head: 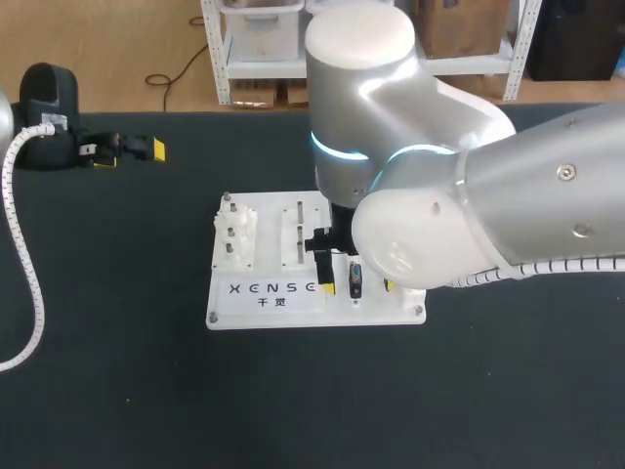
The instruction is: Insert the USB connector, Ethernet cable, and multi-pin plug into their matching sockets one by one.
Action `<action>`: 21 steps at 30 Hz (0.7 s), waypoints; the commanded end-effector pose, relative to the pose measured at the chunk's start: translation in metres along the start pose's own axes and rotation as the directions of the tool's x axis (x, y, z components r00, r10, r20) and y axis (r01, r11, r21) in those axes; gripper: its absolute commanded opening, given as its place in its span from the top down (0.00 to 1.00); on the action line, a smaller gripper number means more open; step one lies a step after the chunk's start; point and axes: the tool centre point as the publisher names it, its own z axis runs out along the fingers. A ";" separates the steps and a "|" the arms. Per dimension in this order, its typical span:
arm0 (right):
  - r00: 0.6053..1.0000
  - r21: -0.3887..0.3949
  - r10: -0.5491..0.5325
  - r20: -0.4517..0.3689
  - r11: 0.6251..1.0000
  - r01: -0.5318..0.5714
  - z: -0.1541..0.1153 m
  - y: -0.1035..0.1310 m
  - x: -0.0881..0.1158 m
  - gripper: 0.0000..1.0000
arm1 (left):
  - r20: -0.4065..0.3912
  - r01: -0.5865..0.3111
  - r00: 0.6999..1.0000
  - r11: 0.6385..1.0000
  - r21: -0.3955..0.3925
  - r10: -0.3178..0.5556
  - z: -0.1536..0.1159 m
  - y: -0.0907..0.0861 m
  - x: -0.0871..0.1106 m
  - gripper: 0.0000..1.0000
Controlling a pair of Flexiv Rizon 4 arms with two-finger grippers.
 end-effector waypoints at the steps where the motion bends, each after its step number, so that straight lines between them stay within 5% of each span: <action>1: 1.000 -0.003 0.000 0.002 1.000 0.000 -0.003 0.000 0.000 0.42 | 0.000 0.000 1.000 1.000 0.000 0.000 0.000 0.000 0.000 0.00; 21: 1.000 -0.013 0.005 -0.001 1.000 -0.005 -0.001 -0.003 -0.006 0.58 | 0.000 0.000 1.000 1.000 0.000 0.000 0.000 0.000 0.000 0.00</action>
